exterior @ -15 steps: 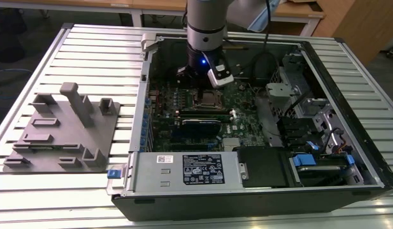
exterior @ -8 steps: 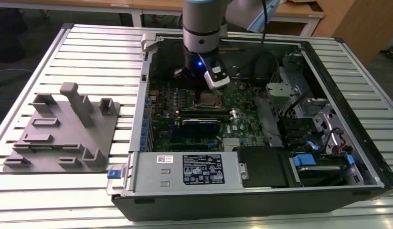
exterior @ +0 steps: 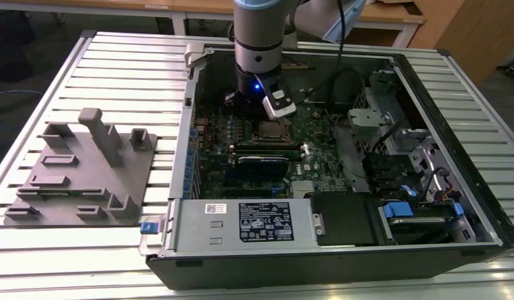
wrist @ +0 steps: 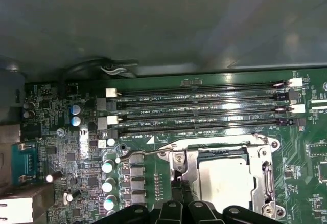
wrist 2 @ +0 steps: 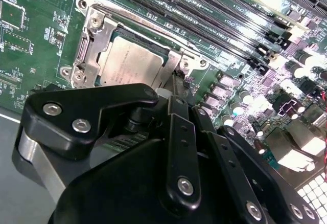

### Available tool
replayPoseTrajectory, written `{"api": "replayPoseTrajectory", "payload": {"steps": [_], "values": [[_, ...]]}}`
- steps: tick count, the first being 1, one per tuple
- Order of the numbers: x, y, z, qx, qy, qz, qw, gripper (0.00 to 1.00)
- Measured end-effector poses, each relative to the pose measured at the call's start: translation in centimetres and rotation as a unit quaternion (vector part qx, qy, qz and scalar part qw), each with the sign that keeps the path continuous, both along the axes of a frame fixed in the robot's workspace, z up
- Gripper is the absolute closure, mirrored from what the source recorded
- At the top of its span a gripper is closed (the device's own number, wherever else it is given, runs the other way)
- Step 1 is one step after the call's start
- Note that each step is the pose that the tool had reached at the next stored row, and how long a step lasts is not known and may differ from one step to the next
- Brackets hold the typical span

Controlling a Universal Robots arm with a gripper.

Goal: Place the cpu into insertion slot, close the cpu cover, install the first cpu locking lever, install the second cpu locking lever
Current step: 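Close the cpu cover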

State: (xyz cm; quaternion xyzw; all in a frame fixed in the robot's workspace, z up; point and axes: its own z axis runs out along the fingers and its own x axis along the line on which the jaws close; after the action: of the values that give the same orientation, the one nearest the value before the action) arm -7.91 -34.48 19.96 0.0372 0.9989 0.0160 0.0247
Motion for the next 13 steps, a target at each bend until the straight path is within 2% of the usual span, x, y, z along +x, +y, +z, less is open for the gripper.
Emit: {"api": "replayPoseTrajectory", "payload": {"steps": [9, 13], "values": [[0.0, 0.01, -0.14, 0.0001, -0.0001, 0.0, 1.0, 0.89], [0.01, 0.02, 0.3, 0.0005, -0.0003, 0.0, 1.0, 0.89]]}}
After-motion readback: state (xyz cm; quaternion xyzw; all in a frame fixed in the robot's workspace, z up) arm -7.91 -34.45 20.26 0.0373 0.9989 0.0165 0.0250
